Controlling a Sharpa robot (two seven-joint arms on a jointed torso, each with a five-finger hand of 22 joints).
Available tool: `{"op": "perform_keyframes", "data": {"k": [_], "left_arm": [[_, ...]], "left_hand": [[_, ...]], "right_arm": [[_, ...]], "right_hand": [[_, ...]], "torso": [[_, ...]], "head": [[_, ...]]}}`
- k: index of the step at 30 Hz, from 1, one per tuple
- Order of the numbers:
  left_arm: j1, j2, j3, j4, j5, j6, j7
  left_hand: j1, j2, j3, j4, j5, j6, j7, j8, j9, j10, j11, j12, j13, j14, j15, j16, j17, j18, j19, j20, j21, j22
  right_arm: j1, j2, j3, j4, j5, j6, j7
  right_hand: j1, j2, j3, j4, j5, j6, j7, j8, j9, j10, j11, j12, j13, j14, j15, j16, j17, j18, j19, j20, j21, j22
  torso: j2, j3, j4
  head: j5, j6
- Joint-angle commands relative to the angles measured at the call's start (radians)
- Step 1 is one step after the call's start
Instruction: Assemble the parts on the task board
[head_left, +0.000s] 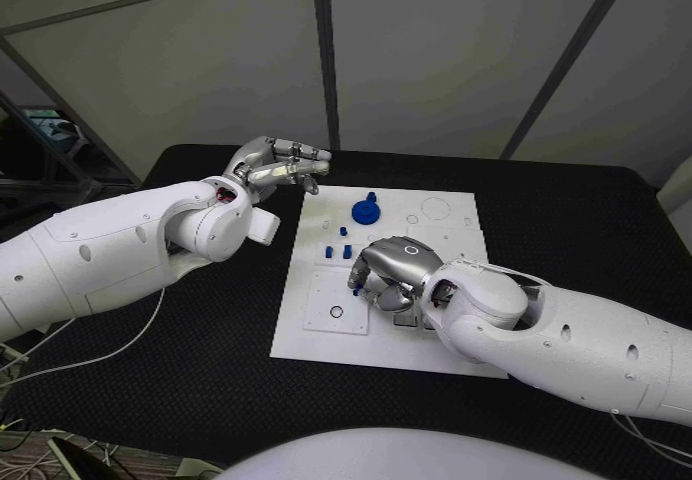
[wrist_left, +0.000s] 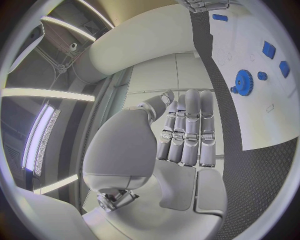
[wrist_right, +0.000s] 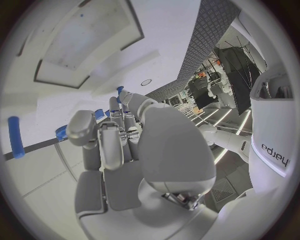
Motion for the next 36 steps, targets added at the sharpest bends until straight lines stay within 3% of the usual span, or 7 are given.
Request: {"op": "perform_keyframes", "data": {"k": [1, 13, 17, 24, 29, 36], "left_arm": [[0.001, 0.001, 0.001, 0.000, 0.003, 0.014, 0.003], [0.001, 0.001, 0.001, 0.001, 0.003, 0.013, 0.002], [0.001, 0.001, 0.001, 0.001, 0.003, 0.016, 0.001], [0.001, -0.001, 0.001, 0.001, 0.003, 0.019, 0.000], [0.001, -0.001, 0.001, 0.001, 0.003, 0.020, -0.001], [0.001, -0.001, 0.001, 0.000, 0.003, 0.022, -0.002]], "left_hand": [[-0.001, 0.011, 0.000, -0.003, 0.003, 0.001, 0.004, -0.006, -0.001, -0.006, 0.002, -0.004, -0.001, -0.005, 0.003, -0.001, -0.001, -0.026, 0.000, 0.002, 0.000, 0.001], [-0.001, 0.011, 0.000, -0.004, 0.003, 0.001, 0.004, -0.006, -0.001, -0.007, 0.002, -0.004, -0.001, -0.006, 0.003, -0.001, -0.001, -0.026, -0.001, 0.002, 0.000, 0.002], [0.000, 0.011, 0.000, -0.005, 0.003, 0.001, 0.004, -0.006, -0.001, -0.008, 0.002, -0.004, -0.001, -0.006, 0.003, -0.001, -0.002, -0.026, -0.002, 0.002, 0.000, 0.002], [0.001, 0.011, 0.001, -0.006, 0.003, 0.001, 0.004, -0.006, -0.001, -0.008, 0.002, -0.004, -0.001, -0.007, 0.003, -0.001, -0.002, -0.026, -0.002, 0.002, 0.000, 0.002], [0.001, 0.011, 0.001, -0.006, 0.003, 0.001, 0.004, -0.006, -0.001, -0.008, 0.003, -0.004, -0.002, -0.008, 0.003, -0.001, -0.002, -0.026, -0.003, 0.002, -0.001, 0.002], [0.001, 0.011, 0.001, -0.006, 0.003, 0.001, 0.004, -0.006, -0.001, -0.008, 0.003, -0.004, -0.002, -0.008, 0.003, -0.001, -0.002, -0.026, -0.003, 0.002, -0.001, 0.002]], "right_arm": [[0.001, 0.001, -0.001, -0.002, -0.019, 0.024, -0.008], [0.001, 0.011, -0.003, -0.006, -0.023, 0.046, -0.002], [0.001, 0.009, -0.013, -0.005, -0.020, 0.052, -0.004], [0.001, 0.001, -0.019, -0.005, -0.019, 0.042, -0.013], [0.001, -0.003, -0.020, -0.001, -0.019, 0.021, -0.015], [0.001, -0.022, -0.021, 0.018, -0.023, -0.068, -0.001]], "right_hand": [[-0.002, 0.013, 0.001, -0.004, 0.006, 0.001, 0.006, -0.008, -0.001, 0.017, -0.014, 0.001, 0.001, 0.057, -0.003, 0.004, 0.011, -0.019, -0.005, 0.000, 0.003, -0.001], [-0.021, 0.006, -0.010, -0.003, 0.004, -0.006, 0.008, -0.014, -0.003, 0.007, -0.011, -0.007, 0.002, 0.056, 0.001, 0.004, 0.008, -0.018, -0.012, 0.004, 0.001, -0.005], [-0.053, -0.005, -0.031, 0.008, 0.017, -0.039, 0.017, -0.036, -0.010, -0.031, -0.001, -0.032, -0.006, 0.057, 0.010, 0.007, 0.009, -0.017, -0.017, 0.011, -0.003, -0.009], [-0.085, -0.027, -0.055, 0.020, 0.020, -0.082, 0.027, -0.060, -0.013, -0.104, 0.020, -0.065, -0.030, 0.054, 0.027, 0.006, 0.001, -0.014, -0.027, 0.027, -0.015, -0.025], [-0.088, -0.032, -0.063, 0.019, 0.019, -0.089, 0.029, -0.060, -0.012, -0.133, 0.026, -0.072, -0.038, 0.051, 0.032, 0.002, -0.007, -0.011, -0.034, 0.033, -0.024, -0.038], [-0.083, -0.040, -0.086, 0.013, 0.021, -0.126, 0.037, -0.064, -0.014, -0.205, 0.038, -0.076, -0.042, 0.041, 0.042, -0.019, -0.039, 0.000, -0.069, 0.043, -0.066, -0.095]], "torso": [[0.000, 0.0002, 0.0001], [0.001, -0.0003, -0.0001], [0.000, -0.0009, -0.0001], [0.000, 0.0001, 0.0005], [0.000, 0.0007, 0.0000], [0.000, 0.0011, -0.0006]], "head": [[0.000, 0.001], [-0.001, 0.002], [0.000, 0.001], [0.000, 0.001], [0.000, 0.003], [-0.003, 0.008]]}}
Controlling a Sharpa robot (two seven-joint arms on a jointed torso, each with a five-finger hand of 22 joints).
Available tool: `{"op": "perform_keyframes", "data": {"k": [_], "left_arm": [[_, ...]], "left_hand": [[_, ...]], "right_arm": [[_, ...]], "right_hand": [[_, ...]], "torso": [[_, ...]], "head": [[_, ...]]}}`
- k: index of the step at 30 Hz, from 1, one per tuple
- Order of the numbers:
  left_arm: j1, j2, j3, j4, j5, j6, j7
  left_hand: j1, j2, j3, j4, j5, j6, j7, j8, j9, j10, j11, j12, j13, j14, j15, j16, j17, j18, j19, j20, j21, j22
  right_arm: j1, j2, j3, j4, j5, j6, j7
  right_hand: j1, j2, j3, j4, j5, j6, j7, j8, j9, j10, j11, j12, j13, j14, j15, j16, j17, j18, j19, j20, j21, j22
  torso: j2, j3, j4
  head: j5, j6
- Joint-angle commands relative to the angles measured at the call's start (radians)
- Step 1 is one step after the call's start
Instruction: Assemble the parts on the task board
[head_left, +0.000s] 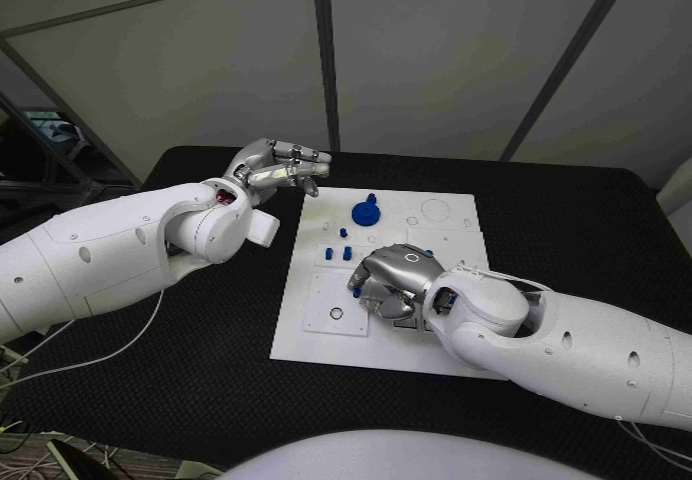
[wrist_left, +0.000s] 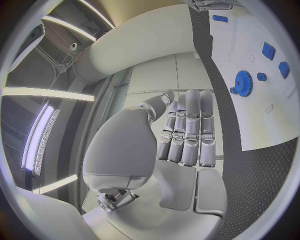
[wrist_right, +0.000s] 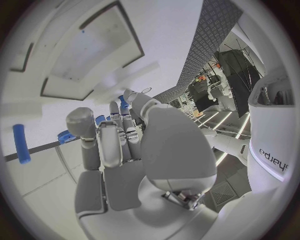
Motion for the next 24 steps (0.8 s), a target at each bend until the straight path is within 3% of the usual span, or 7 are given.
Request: {"op": "perform_keyframes", "data": {"k": [1, 9, 14, 19, 24], "left_arm": [[0.001, 0.000, 0.001, 0.001, 0.003, 0.015, 0.002], [0.001, 0.001, 0.001, -0.002, 0.003, 0.023, 0.000], [0.001, 0.000, 0.001, -0.003, 0.003, 0.027, -0.001], [0.001, -0.001, 0.000, -0.003, 0.003, 0.031, -0.003], [0.001, 0.000, 0.000, -0.004, 0.003, 0.035, -0.004]], "left_hand": [[0.001, 0.011, 0.001, -0.006, 0.003, 0.001, 0.004, -0.006, -0.001, -0.005, -0.001, -0.004, -0.001, -0.004, 0.000, -0.001, -0.001, -0.026, -0.003, 0.002, -0.001, 0.001], [0.001, 0.011, 0.000, -0.007, 0.003, 0.000, 0.004, -0.006, -0.001, -0.006, -0.001, -0.004, -0.001, -0.006, 0.000, -0.002, -0.002, -0.026, -0.004, 0.003, -0.001, 0.001], [0.001, 0.011, 0.000, -0.007, 0.003, 0.000, 0.004, -0.006, -0.001, -0.006, -0.001, -0.004, -0.001, -0.006, 0.000, -0.002, -0.002, -0.026, -0.004, 0.003, -0.001, 0.001], [0.001, 0.011, 0.000, -0.007, 0.003, 0.000, 0.004, -0.006, -0.001, -0.006, 0.000, -0.004, -0.001, -0.006, 0.000, -0.002, -0.002, -0.026, -0.004, 0.003, -0.001, 0.001], [0.001, 0.011, 0.000, -0.007, 0.003, 0.000, 0.004, -0.006, -0.001, -0.006, 0.000, -0.004, -0.001, -0.007, 0.000, -0.002, -0.002, -0.026, -0.005, 0.003, -0.001, 0.001]], "right_arm": [[0.001, -0.012, 0.000, 0.014, -0.006, -0.081, 0.007], [0.001, -0.085, 0.004, 0.082, -0.001, -0.153, 0.017], [0.002, -0.142, 0.047, 0.119, 0.033, -0.153, 0.011], [0.011, -0.215, 0.107, 0.133, 0.081, -0.085, -0.005], [0.019, -0.254, 0.126, 0.123, 0.074, -0.035, -0.016]], "right_hand": [[0.004, -0.009, -0.012, -0.002, -0.003, -0.015, 0.000, -0.002, -0.001, -0.015, 0.001, 0.008, 0.002, 0.044, 0.006, -0.008, -0.006, 0.001, -0.013, 0.000, -0.011, -0.015], [0.007, -0.007, -0.018, -0.003, -0.002, -0.023, -0.003, -0.001, -0.001, -0.018, 0.000, 0.020, 0.005, 0.042, 0.006, -0.014, -0.016, 0.002, -0.015, 0.001, -0.016, -0.022], [0.006, -0.004, -0.022, 0.000, -0.001, -0.022, -0.009, 0.001, 0.001, -0.011, -0.004, 0.034, 0.006, 0.041, 0.004, -0.015, -0.018, 0.002, -0.014, 0.000, -0.018, -0.022], [0.003, -0.004, -0.027, 0.005, -0.003, -0.020, -0.015, 0.002, 0.002, 0.005, -0.010, 0.057, 0.007, 0.041, -0.001, -0.015, -0.020, 0.002, -0.011, -0.004, -0.019, -0.023], [-0.003, -0.012, -0.036, 0.009, -0.006, -0.021, -0.020, 0.002, 0.002, -0.001, -0.010, 0.061, 0.005, 0.041, -0.002, -0.016, -0.022, 0.003, -0.012, -0.005, -0.022, -0.027]], "torso": [[0.000, 0.0009, -0.0007], [-0.001, 0.0010, -0.0033], [-0.002, 0.0007, -0.0045], [0.000, 0.0012, -0.0062], [0.000, 0.0014, -0.0074]], "head": [[-0.003, 0.004], [-0.011, 0.013], [-0.020, 0.020], [-0.035, 0.031], [-0.039, 0.034]]}}
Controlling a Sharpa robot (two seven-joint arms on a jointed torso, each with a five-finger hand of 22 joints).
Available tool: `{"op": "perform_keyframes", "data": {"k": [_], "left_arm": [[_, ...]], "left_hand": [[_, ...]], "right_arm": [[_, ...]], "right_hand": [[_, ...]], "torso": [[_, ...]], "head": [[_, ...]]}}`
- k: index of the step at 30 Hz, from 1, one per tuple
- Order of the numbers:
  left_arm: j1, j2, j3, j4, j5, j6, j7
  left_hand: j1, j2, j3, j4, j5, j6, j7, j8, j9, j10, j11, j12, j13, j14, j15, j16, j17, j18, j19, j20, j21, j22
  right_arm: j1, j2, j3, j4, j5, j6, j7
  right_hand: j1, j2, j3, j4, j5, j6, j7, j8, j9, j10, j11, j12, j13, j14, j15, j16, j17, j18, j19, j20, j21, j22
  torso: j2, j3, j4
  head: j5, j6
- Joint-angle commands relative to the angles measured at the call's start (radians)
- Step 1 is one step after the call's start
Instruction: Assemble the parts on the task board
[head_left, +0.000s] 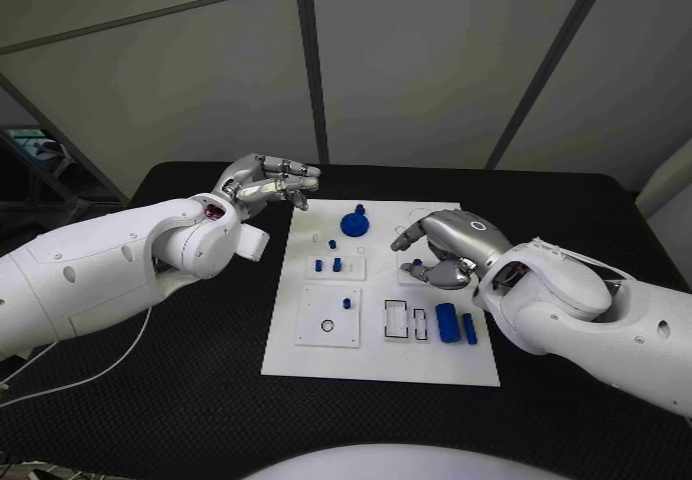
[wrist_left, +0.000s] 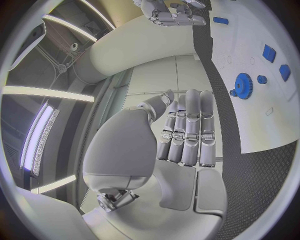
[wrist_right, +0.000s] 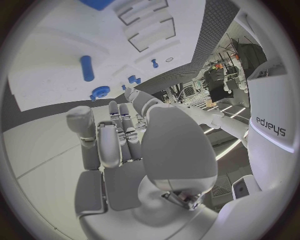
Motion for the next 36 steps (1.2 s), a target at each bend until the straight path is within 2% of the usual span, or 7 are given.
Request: {"op": "perform_keyframes", "data": {"k": [1, 8, 11, 17, 28, 36], "left_arm": [[0.001, 0.001, 0.001, 0.000, 0.002, 0.019, 0.001], [0.000, 0.005, 0.000, 0.000, 0.002, 0.023, 0.001], [0.000, 0.004, 0.000, 0.000, 0.002, 0.023, 0.001], [0.000, 0.001, 0.000, 0.002, 0.002, 0.022, 0.001], [0.000, 0.000, 0.000, 0.003, 0.002, 0.024, 0.000], [0.000, -0.001, 0.000, 0.003, 0.002, 0.025, -0.003]], "left_hand": [[0.001, 0.011, 0.000, -0.007, 0.003, 0.000, 0.004, -0.006, -0.001, -0.006, 0.000, -0.004, -0.001, -0.007, 0.000, -0.002, -0.001, -0.026, -0.005, 0.003, -0.001, 0.002], [0.001, 0.011, 0.000, -0.007, 0.003, 0.000, 0.004, -0.006, -0.001, -0.006, 0.000, -0.004, -0.001, -0.007, 0.000, -0.002, -0.001, -0.026, -0.005, 0.003, -0.001, 0.002], [0.001, 0.011, 0.000, -0.007, 0.003, 0.000, 0.004, -0.006, -0.001, -0.006, 0.000, -0.004, -0.001, -0.007, 0.000, -0.002, -0.001, -0.026, -0.005, 0.003, -0.001, 0.002], [0.001, 0.011, 0.000, -0.007, 0.002, 0.000, 0.004, -0.006, -0.001, -0.006, 0.000, -0.004, -0.002, -0.008, 0.001, -0.003, -0.002, -0.027, -0.006, 0.003, -0.002, 0.002], [0.001, 0.011, 0.000, -0.007, 0.002, 0.000, 0.004, -0.006, -0.001, -0.006, 0.000, -0.004, -0.002, -0.008, 0.001, -0.003, -0.002, -0.027, -0.006, 0.003, -0.002, 0.002], [0.001, 0.011, 0.000, -0.007, 0.002, 0.000, 0.004, -0.006, -0.001, -0.006, 0.000, -0.004, -0.002, -0.008, 0.001, -0.003, -0.002, -0.027, -0.006, 0.003, -0.002, 0.002]], "right_arm": [[0.003, -0.014, 0.004, -0.007, 0.019, 0.067, -0.017], [0.006, -0.022, 0.011, -0.028, -0.014, 0.108, -0.023], [0.006, -0.018, 0.011, -0.036, -0.020, 0.128, -0.025], [0.006, -0.003, 0.011, -0.056, -0.024, 0.173, -0.033], [0.006, 0.028, 0.011, -0.102, -0.023, 0.185, -0.040], [0.006, 0.053, 0.011, -0.136, -0.014, 0.204, -0.036]], "right_hand": [[-0.005, -0.008, -0.006, 0.000, -0.006, -0.002, -0.008, 0.002, 0.002, 0.002, 0.001, 0.006, -0.002, 0.041, -0.002, -0.004, -0.001, 0.002, -0.004, -0.005, -0.003, 0.001], [-0.005, -0.012, -0.011, 0.001, -0.005, 0.002, -0.012, 0.005, 0.003, 0.001, -0.001, 0.011, -0.002, 0.041, -0.003, -0.005, -0.003, 0.002, -0.003, -0.005, -0.005, 0.000], [-0.005, -0.013, -0.013, 0.002, -0.006, 0.004, -0.015, 0.005, 0.003, 0.000, -0.001, 0.012, -0.002, 0.041, -0.003, -0.005, -0.004, 0.002, -0.003, -0.006, -0.005, 0.000], [-0.005, -0.013, -0.015, 0.004, -0.008, 0.006, -0.017, 0.006, 0.003, 0.002, -0.002, 0.017, -0.002, 0.041, -0.004, -0.006, -0.005, 0.002, -0.003, -0.006, -0.006, -0.001], [0.000, 0.000, -0.011, 0.010, -0.009, 0.010, -0.018, 0.006, 0.003, 0.014, -0.006, 0.033, -0.002, 0.042, -0.007, -0.004, -0.003, 0.001, 0.002, -0.009, -0.004, 0.004], [0.012, 0.015, 0.005, 0.014, -0.008, 0.023, -0.016, 0.010, 0.005, 0.054, -0.016, 0.056, 0.000, 0.046, -0.015, 0.005, 0.006, -0.002, 0.015, -0.015, 0.005, 0.017]], "torso": [[0.001, 0.0003, -0.0009], [0.002, 0.0004, 0.0024], [0.002, -0.0011, 0.0029], [0.002, -0.0005, 0.0010], [0.001, -0.0008, 0.0033], [0.002, -0.0003, 0.0006]], "head": [[-0.004, 0.004], [-0.009, 0.007], [-0.008, 0.006], [-0.006, 0.001], [-0.007, 0.000], [-0.004, -0.002]]}}
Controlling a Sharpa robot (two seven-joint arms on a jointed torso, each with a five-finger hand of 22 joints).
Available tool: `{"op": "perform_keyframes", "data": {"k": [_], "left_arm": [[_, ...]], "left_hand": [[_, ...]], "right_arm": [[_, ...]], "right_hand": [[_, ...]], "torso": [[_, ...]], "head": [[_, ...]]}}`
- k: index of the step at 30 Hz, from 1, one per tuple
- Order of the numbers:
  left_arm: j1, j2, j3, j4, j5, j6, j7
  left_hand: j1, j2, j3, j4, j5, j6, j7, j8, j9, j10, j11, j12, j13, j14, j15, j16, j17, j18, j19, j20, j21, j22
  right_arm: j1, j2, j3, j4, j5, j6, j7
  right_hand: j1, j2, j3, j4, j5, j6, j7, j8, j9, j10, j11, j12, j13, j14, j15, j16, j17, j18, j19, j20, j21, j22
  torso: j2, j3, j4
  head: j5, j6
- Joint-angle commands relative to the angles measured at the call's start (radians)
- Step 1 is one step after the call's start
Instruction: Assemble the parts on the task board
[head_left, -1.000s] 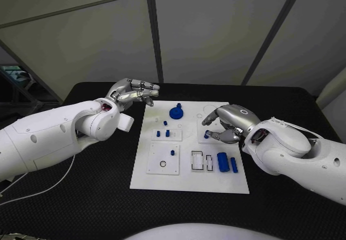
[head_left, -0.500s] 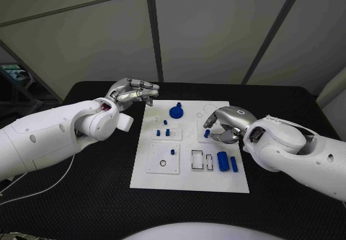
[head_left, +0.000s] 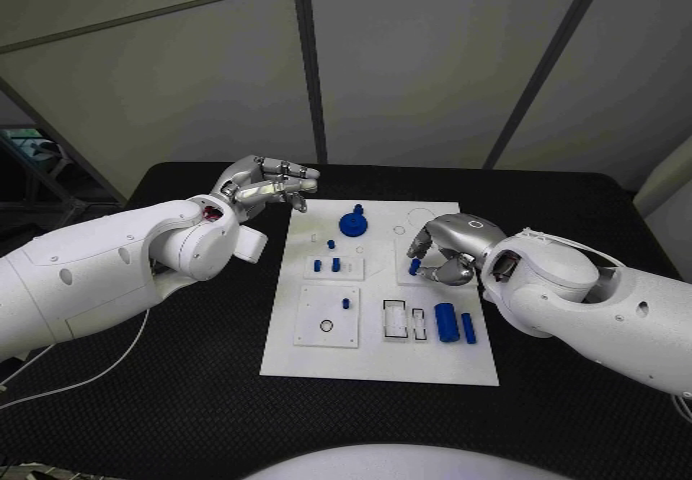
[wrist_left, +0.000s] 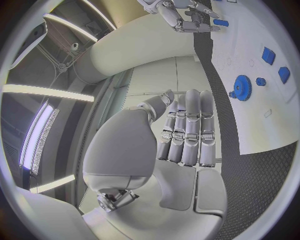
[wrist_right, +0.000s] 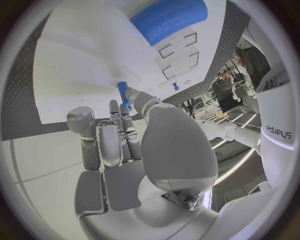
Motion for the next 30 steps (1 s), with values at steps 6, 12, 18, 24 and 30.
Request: {"op": "perform_keyframes", "data": {"k": [6, 12, 18, 24, 30], "left_arm": [[0.001, -0.001, 0.001, -0.001, 0.002, 0.012, 0.000], [0.001, -0.001, 0.001, -0.004, 0.002, 0.013, -0.002], [0.001, -0.001, 0.001, -0.006, 0.002, 0.014, -0.003], [0.001, -0.001, 0.001, -0.008, 0.002, 0.014, -0.005], [0.001, 0.000, 0.001, -0.010, 0.002, 0.015, -0.008]], "left_hand": [[0.000, 0.011, -0.001, -0.007, 0.002, 0.000, 0.005, -0.007, -0.001, -0.006, 0.000, -0.004, -0.001, -0.010, 0.001, -0.003, -0.001, -0.027, -0.007, 0.004, -0.002, 0.002], [0.000, 0.011, -0.001, -0.007, 0.002, 0.000, 0.005, -0.007, -0.001, -0.006, 0.000, -0.004, -0.001, -0.010, 0.001, -0.003, -0.001, -0.027, -0.007, 0.004, -0.002, 0.002], [0.000, 0.013, 0.000, -0.007, 0.003, 0.000, 0.005, -0.007, -0.001, -0.007, 0.000, -0.004, -0.001, -0.011, 0.001, -0.003, -0.002, -0.027, -0.008, 0.004, -0.003, 0.002], [0.001, 0.013, 0.000, -0.008, 0.003, -0.001, 0.005, -0.007, -0.001, -0.008, 0.001, -0.004, -0.002, -0.011, 0.001, -0.003, -0.002, -0.026, -0.009, 0.004, -0.003, 0.003], [0.002, 0.013, 0.000, -0.008, 0.003, -0.002, 0.006, -0.008, -0.001, -0.008, 0.001, -0.004, -0.002, -0.012, 0.001, -0.003, -0.002, -0.026, -0.009, 0.004, -0.003, 0.003]], "right_arm": [[0.001, 0.017, 0.000, -0.019, 0.007, 0.033, 0.004], [0.001, 0.018, 0.000, -0.021, 0.009, 0.030, 0.005], [0.001, 0.019, 0.000, -0.018, 0.009, 0.024, 0.006], [0.001, 0.017, 0.000, -0.009, 0.017, 0.022, 0.005], [0.001, 0.016, 0.000, -0.003, 0.028, 0.018, 0.000]], "right_hand": [[0.011, 0.019, 0.019, 0.005, -0.004, 0.049, -0.005, 0.020, 0.008, 0.075, -0.016, 0.033, 0.006, 0.050, -0.018, 0.016, 0.014, -0.006, 0.019, -0.015, 0.018, 0.023], [0.012, 0.024, 0.019, 0.008, -0.007, 0.077, -0.010, 0.030, 0.012, 0.106, -0.025, 0.041, 0.010, 0.051, -0.025, 0.020, 0.017, -0.007, 0.025, -0.022, 0.023, 0.030], [0.012, 0.024, 0.019, 0.008, -0.007, 0.078, -0.010, 0.030, 0.012, 0.107, -0.025, 0.041, 0.010, 0.051, -0.025, 0.020, 0.017, -0.008, 0.026, -0.022, 0.024, 0.031], [0.010, 0.023, 0.018, 0.009, -0.007, 0.079, -0.009, 0.030, 0.012, 0.109, -0.025, 0.040, 0.010, 0.051, -0.026, 0.020, 0.016, -0.008, 0.027, -0.023, 0.025, 0.033], [-0.002, 0.024, 0.012, 0.020, -0.005, 0.091, -0.011, 0.033, 0.013, 0.119, -0.027, 0.039, 0.012, 0.052, -0.027, 0.022, 0.017, -0.009, 0.028, -0.025, 0.026, 0.035]], "torso": [[0.000, 0.0007, -0.0021], [0.000, 0.0001, -0.0010], [0.000, 0.0003, -0.0009], [0.000, 0.0003, -0.0013], [0.000, 0.0005, -0.0012]], "head": [[0.001, -0.003], [0.001, -0.004], [0.000, -0.005], [0.000, -0.006], [0.001, -0.007]]}}
